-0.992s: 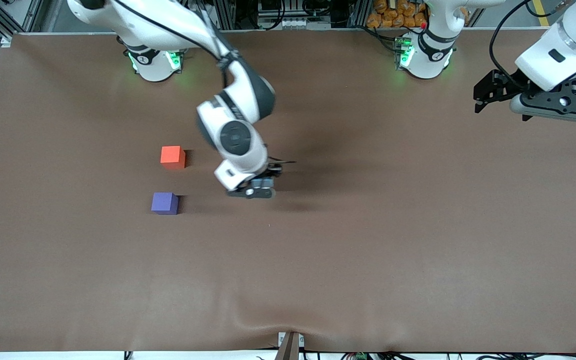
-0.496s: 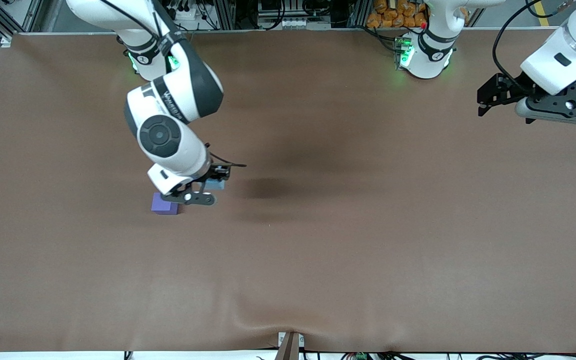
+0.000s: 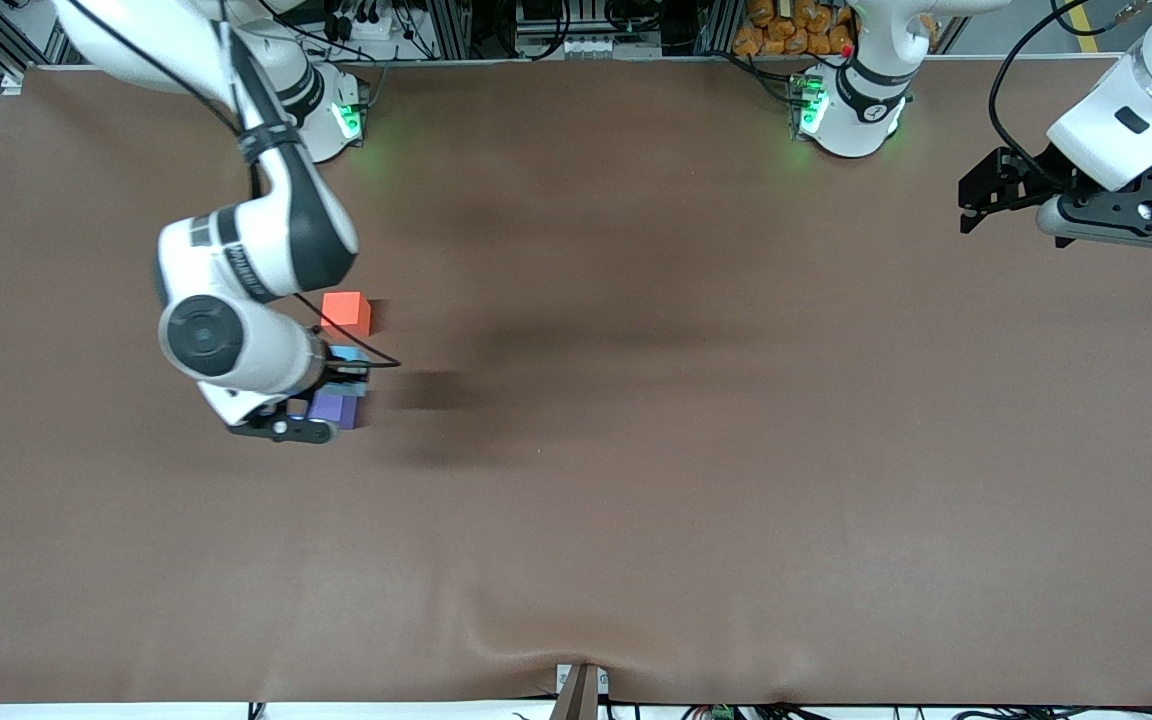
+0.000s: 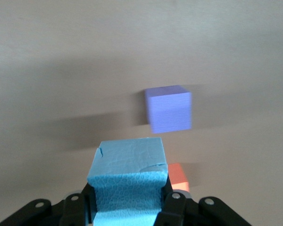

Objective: Place blue block between orange and purple blocks
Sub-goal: 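Lift the blue cube and carry it between the orange and purple cubes, then lower the blue cube onto the table between the orange and purple cubes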

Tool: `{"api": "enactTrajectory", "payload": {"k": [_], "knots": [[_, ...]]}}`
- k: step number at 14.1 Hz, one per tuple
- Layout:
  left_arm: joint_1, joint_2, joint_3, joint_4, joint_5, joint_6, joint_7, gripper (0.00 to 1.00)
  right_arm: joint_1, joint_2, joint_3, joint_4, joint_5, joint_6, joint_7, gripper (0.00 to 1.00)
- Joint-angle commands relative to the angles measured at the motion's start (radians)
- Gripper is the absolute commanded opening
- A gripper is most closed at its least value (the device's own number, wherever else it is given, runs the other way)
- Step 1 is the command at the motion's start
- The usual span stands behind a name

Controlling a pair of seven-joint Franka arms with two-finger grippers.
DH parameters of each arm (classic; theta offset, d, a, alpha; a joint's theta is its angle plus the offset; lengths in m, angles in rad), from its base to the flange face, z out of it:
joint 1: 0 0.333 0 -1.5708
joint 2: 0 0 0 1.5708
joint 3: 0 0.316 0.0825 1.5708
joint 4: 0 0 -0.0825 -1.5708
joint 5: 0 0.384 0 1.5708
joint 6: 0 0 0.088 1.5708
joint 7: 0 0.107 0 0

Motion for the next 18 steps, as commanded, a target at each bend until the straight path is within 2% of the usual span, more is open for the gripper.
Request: {"api": "enactTrajectory", "payload": {"k": [1,6,11,15,18], "knots": [[0.001,0.000,-0.005,0.000,0.015,-0.001,-0.003,1.00,-0.052,-0.095,0.019,-0.149,-0.012,0.064,-0.072,0.00],[0.001,0.001,-0.010,-0.002,0.015,-0.002,-0.006,1.00,-0.054,-0.142,0.020,-0.317,-0.010,0.200,-0.075,0.00],[0.004,0.016,-0.004,0.001,0.014,0.007,-0.037,1.00,-0.054,-0.144,0.020,-0.413,-0.001,0.295,-0.075,0.00],[0.066,0.009,-0.005,0.000,-0.002,0.002,-0.142,1.00,-0.054,-0.142,0.020,-0.456,-0.001,0.343,-0.089,0.00],[0.071,0.003,-0.005,0.000,0.000,-0.004,-0.167,1.00,-0.054,-0.139,0.022,-0.525,0.002,0.467,-0.098,0.00]]}}
